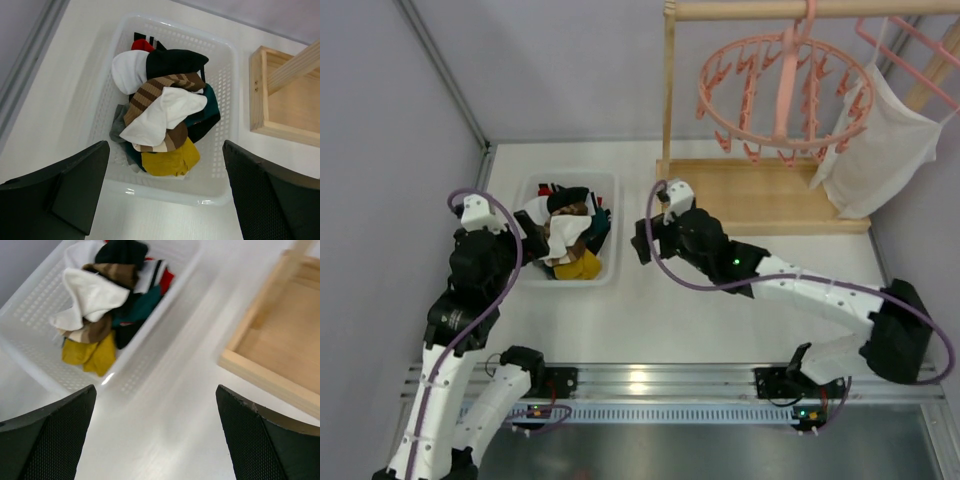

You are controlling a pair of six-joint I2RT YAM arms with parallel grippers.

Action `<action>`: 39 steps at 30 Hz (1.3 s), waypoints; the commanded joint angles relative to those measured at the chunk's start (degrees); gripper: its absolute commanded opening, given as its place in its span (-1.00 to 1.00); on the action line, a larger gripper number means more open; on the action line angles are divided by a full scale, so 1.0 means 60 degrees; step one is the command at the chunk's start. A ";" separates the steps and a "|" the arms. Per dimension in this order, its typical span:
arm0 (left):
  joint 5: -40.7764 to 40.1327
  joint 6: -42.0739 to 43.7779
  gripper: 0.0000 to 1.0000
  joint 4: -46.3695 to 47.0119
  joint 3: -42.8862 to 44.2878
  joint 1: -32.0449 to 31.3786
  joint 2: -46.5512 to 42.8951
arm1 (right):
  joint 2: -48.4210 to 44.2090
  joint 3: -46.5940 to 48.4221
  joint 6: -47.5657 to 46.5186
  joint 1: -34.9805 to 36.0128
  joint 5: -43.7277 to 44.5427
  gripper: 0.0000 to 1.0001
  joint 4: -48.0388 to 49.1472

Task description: Remove the socks clipped to the hanger

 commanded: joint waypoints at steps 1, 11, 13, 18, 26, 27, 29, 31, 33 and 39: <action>0.2194 0.0521 0.97 0.0999 -0.0220 0.0621 0.0044 | -0.2169 -0.0990 -0.0079 -0.0190 0.2880 0.99 -0.1334; 0.1300 0.1238 0.97 0.1073 -0.1230 0.0622 -0.1140 | -0.7207 -0.1388 -0.0533 -0.0996 0.5578 0.99 -0.5641; 0.1402 0.1312 0.97 0.1058 -0.1304 0.0622 -0.1478 | -0.7723 -0.1300 -0.0606 -0.0996 0.5783 0.99 -0.6299; 0.1622 0.1547 0.97 0.0591 -0.0792 0.0593 -0.1890 | -0.9028 -0.1197 -0.0928 -0.0996 0.5843 0.99 -0.7108; 0.1944 0.1605 0.97 0.0297 -0.0338 0.0563 -0.1919 | -0.9833 -0.0553 -0.0578 -0.0996 0.5945 0.99 -0.8791; 0.1988 0.1620 0.97 0.0238 -0.0192 0.0563 -0.1948 | -0.9922 -0.0495 -0.0418 -0.0996 0.5974 0.99 -0.8909; 0.2018 0.1664 0.97 0.0077 -0.0089 0.0563 -0.2036 | -1.0301 -0.0494 -0.0328 -0.0996 0.5975 0.99 -0.8969; 0.2091 0.1664 0.97 0.0077 -0.0117 0.0563 -0.2124 | -1.0581 -0.0494 -0.0343 -0.0996 0.5872 0.99 -0.8955; 0.2077 0.1649 0.97 0.0077 -0.0205 0.0563 -0.2168 | -1.0597 -0.0509 -0.0314 -0.0996 0.5901 0.99 -0.8955; 0.2077 0.1649 0.97 0.0077 -0.0293 0.0563 -0.2153 | -1.0377 -0.0523 -0.0226 -0.0996 0.6062 0.99 -0.8984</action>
